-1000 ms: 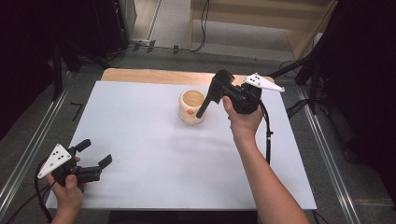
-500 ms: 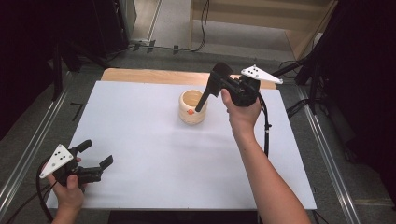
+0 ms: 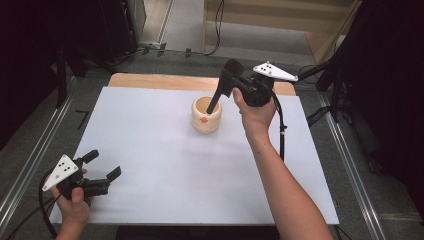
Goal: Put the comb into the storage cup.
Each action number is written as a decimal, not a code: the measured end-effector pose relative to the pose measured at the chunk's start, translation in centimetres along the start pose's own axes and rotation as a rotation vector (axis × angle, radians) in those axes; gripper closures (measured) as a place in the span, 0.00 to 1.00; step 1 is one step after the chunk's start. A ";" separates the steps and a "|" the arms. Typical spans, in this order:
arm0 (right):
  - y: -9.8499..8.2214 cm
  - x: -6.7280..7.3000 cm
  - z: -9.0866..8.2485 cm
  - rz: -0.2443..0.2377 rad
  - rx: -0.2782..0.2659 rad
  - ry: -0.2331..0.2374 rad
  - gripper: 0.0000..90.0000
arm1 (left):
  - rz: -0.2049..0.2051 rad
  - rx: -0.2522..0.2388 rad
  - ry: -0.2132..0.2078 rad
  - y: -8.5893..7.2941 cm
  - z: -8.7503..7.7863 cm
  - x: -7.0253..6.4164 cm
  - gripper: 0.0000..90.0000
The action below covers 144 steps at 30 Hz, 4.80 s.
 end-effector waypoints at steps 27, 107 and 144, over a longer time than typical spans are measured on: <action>-1.7 -2.0 2.9 0.006 0.022 -0.055 0.92 | -0.007 -0.005 -0.003 0.0 0.0 0.0 0.00; -11.5 -6.2 4.5 0.029 0.170 -0.197 0.71 | 0.012 0.002 -0.008 -0.1 0.1 -0.2 0.00; -10.1 -5.5 -0.4 -0.060 0.186 -0.083 0.00 | 0.020 0.007 -0.006 -0.2 0.2 -0.3 0.00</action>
Point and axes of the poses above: each handheld gripper's, and its own axes: z roughly forward along the jaws, y roughly out of its top, x roughly to its left, the point moved 7 cm from there along z, roughly forward along the jaws, and after that the axes turned 13 degrees about -x, right-handed, at the moved point
